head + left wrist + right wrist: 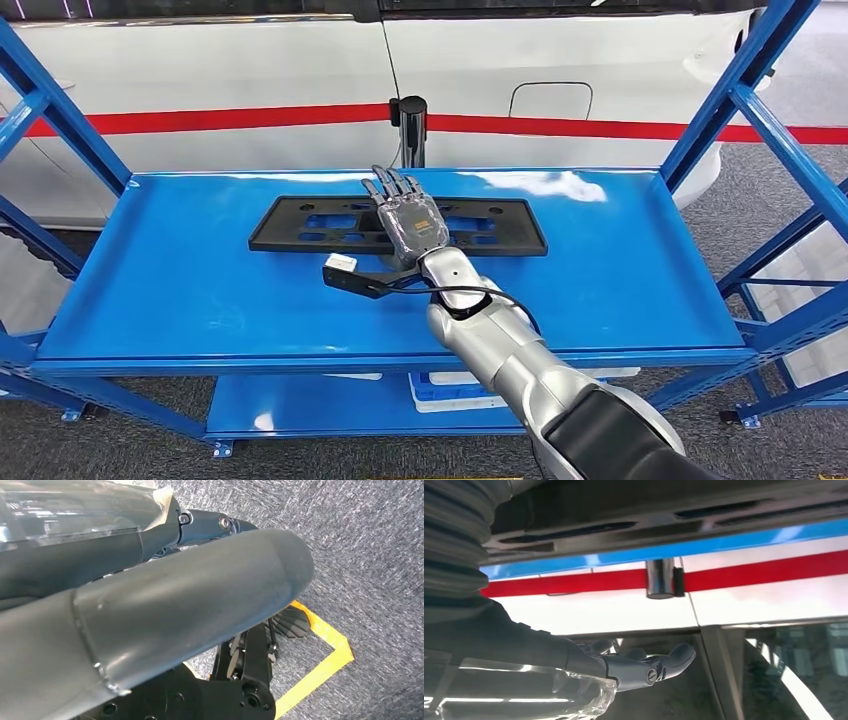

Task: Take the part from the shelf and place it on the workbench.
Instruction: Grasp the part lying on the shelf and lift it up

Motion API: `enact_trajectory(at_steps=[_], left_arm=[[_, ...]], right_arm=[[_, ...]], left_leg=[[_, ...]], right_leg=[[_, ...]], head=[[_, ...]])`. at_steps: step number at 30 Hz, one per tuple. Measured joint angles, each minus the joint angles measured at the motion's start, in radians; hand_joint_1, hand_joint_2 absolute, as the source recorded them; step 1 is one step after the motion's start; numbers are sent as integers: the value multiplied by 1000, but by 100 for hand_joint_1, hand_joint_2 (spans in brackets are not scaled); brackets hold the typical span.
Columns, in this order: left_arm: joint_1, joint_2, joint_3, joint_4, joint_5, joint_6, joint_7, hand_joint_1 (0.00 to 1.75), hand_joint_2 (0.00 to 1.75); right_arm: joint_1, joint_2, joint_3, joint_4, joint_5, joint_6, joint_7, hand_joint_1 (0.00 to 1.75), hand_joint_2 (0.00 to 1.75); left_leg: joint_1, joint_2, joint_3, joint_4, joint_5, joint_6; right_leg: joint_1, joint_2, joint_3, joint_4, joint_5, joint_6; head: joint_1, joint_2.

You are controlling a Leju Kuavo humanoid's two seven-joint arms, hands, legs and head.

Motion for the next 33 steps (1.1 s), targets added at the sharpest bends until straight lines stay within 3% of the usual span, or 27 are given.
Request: enact_trajectory(at_steps=[6, 7, 10, 11, 21, 27, 33], left_arm=[[-2, 1, 2, 0, -23, -1, 21, 0, 0], [-2, 1, 2, 0, -26, 4, 28, 0, 0], [-2, 4, 2, 0, -35, 13, 43, 0, 0], [-2, 5, 2, 0, -37, 13, 44, 0, 0], [-2, 10, 2, 0, -59, 6, 28, 0, 0], [-3, 12, -6, -1, -81, -34, -101, 0, 0], [-4, 12, -8, -1, -85, -40, -118, 0, 0]], right_arm=[[4, -7, -45, 24, 15, -2, 9, 0, 175], [7, -9, -51, 26, 16, -2, 9, 34, 175], [23, -14, -63, 33, 22, -8, 9, 159, 175], [29, -15, -66, 36, 25, -12, 8, 167, 175], [57, -22, -87, 56, 27, -34, -10, 175, 175], [84, -43, -109, 13, 55, -55, -11, 175, 175], [92, -59, -118, -27, 62, -52, -11, 175, 175]], left_leg=[[0, 0, 0, 0, 0, 0], [0, 0, 0, 0, 0, 0], [0, 0, 0, 0, 0, 0], [0, 0, 0, 0, 0, 0], [0, 0, 0, 0, 0, 0], [0, 0, 1, 0, 0, 0], [0, 0, 1, 0, 0, 0]], right_leg=[[0, 0, 0, 0, 0, 0], [0, 0, 0, 0, 0, 0], [0, 0, 0, 0, 0, 0], [0, 0, 0, 0, 0, 0], [0, 0, 0, 0, 0, 0], [0, 0, 0, 0, 0, 0], [0, 0, 1, 0, 0, 0]], head=[[0, 0], [0, 0], [0, 0], [0, 0], [0, 0], [0, 0], [0, 0]])
